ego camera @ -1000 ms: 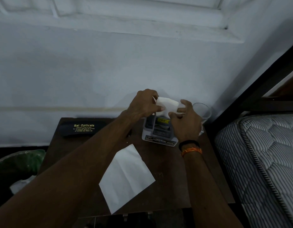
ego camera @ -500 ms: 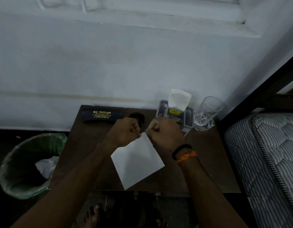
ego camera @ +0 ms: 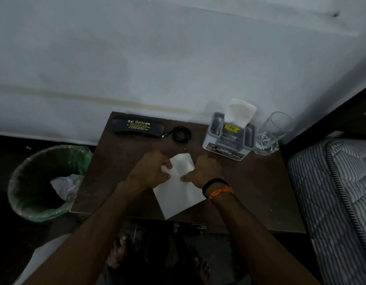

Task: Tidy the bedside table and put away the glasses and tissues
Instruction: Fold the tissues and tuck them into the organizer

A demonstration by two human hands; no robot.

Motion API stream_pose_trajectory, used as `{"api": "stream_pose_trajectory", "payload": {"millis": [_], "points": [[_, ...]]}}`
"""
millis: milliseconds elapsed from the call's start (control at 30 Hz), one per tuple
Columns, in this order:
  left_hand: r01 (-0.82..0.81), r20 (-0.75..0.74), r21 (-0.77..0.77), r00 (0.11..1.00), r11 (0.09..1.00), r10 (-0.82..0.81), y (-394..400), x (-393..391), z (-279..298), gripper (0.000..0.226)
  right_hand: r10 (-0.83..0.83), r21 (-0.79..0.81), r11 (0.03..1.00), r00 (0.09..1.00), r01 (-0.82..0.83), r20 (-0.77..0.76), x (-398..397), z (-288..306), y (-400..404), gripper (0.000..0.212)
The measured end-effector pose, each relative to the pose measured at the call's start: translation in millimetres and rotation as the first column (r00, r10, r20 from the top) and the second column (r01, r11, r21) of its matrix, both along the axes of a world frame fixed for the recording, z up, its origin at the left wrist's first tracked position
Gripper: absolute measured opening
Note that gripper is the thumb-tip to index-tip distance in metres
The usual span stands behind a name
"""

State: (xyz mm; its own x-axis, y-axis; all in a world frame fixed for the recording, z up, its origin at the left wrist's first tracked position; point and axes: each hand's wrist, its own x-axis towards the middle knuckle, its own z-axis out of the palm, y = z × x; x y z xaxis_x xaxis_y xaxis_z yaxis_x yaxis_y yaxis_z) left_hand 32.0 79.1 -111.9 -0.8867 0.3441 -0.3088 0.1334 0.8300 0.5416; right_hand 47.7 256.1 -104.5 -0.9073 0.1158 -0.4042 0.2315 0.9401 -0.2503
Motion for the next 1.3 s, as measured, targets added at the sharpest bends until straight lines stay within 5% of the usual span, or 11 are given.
{"api": "stream_pose_trajectory", "payload": {"millis": [200,367,533,667,900,1033,1167,1300], "points": [[0.009,0.007,0.047,1.0,0.999,-0.009,1,-16,5,0.046,-0.064,-0.117,0.992,0.995,0.055,-0.076,-5,-5,5,0.043],[-0.096,0.037,0.126,0.995,0.987,0.092,2,-25,4,0.068,-0.173,-0.331,0.935,0.978,0.126,-0.115,-8,-4,2,0.07],[-0.115,0.072,0.214,0.992,0.97,0.102,-4,-30,4,0.053,0.028,-0.444,0.891,0.986,-0.099,-0.164,-15,8,10,0.027],[-0.204,0.142,0.361,0.976,0.91,0.163,-16,-34,11,0.061,0.153,-0.586,0.78,0.975,-0.218,-0.159,-15,19,18,0.021],[-0.306,0.384,0.544,0.919,0.781,0.092,-23,-35,24,0.036,-0.174,-0.737,0.673,0.953,-0.068,-0.248,-26,17,27,0.028],[-0.479,0.545,0.595,0.831,0.645,0.114,-21,-34,28,0.033,-0.289,-0.873,0.487,0.951,0.043,-0.114,-27,18,32,0.03],[-0.669,0.696,0.651,0.715,0.358,0.071,-22,-40,36,0.03,-0.281,-0.972,0.166,0.953,0.166,0.115,-31,18,35,0.052],[-0.789,0.792,0.606,0.61,0.095,0.011,-22,-40,40,0.022,-0.194,-0.948,0.068,0.937,0.31,0.292,-28,15,33,0.068]]}}
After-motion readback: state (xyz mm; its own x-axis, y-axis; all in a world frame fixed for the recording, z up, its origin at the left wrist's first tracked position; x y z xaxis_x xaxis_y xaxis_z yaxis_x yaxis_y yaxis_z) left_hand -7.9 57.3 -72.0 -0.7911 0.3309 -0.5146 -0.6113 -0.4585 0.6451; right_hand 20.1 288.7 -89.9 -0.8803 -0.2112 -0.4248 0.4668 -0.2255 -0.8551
